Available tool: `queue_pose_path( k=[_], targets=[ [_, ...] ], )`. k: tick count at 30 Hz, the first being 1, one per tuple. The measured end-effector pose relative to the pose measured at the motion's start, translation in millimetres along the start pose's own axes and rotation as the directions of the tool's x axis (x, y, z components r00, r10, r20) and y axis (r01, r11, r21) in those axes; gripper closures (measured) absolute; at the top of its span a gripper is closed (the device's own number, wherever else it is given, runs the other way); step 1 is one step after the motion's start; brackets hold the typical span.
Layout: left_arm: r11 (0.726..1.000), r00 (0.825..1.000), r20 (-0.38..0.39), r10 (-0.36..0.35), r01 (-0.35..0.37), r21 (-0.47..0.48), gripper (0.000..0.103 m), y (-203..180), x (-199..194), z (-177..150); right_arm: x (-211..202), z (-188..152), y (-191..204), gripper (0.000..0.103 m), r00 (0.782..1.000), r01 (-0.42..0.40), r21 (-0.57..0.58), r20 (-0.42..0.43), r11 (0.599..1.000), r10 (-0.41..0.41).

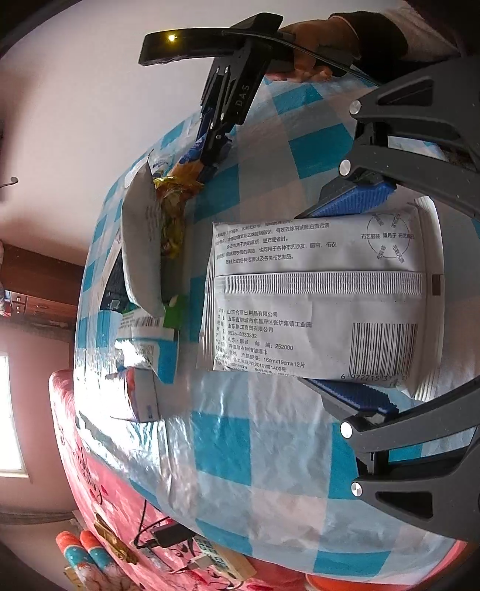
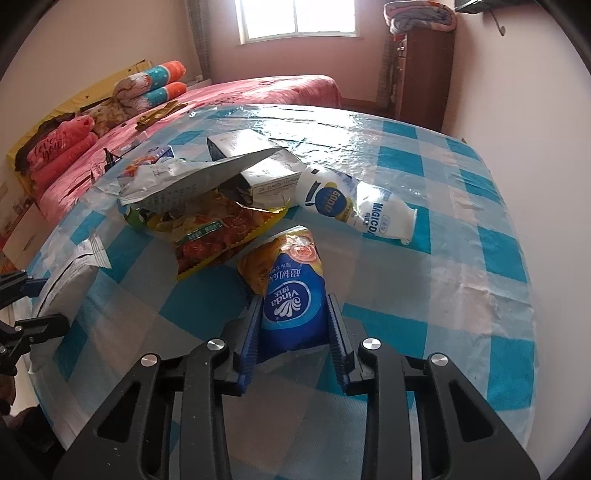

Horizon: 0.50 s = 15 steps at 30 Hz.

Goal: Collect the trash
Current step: 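Lower the right tool onto the blue Vinda tissue pack and close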

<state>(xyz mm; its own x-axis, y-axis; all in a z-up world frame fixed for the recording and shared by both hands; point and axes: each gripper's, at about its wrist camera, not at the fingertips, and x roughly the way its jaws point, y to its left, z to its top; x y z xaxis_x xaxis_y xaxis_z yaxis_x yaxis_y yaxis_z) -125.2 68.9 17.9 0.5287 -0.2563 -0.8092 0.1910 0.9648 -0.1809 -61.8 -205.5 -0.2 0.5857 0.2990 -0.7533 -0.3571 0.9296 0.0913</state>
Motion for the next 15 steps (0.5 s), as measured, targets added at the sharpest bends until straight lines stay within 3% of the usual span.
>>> queue_pose_path(
  k=[6,15],
  targets=[
    [1.0,1.0,0.023,-0.018,0.019,-0.02,0.026,17,-5,-3,-11,-8,4,0.069,1.0,0.003,0.04,0.014,0.999,-0.004],
    [0.999,0.998,0.063,-0.023,0.025,-0.033,0.026,35,-13,-6,-40,-19,17,0.069,0.997,-0.074,0.11,0.036,0.991,0.071]
  ],
)
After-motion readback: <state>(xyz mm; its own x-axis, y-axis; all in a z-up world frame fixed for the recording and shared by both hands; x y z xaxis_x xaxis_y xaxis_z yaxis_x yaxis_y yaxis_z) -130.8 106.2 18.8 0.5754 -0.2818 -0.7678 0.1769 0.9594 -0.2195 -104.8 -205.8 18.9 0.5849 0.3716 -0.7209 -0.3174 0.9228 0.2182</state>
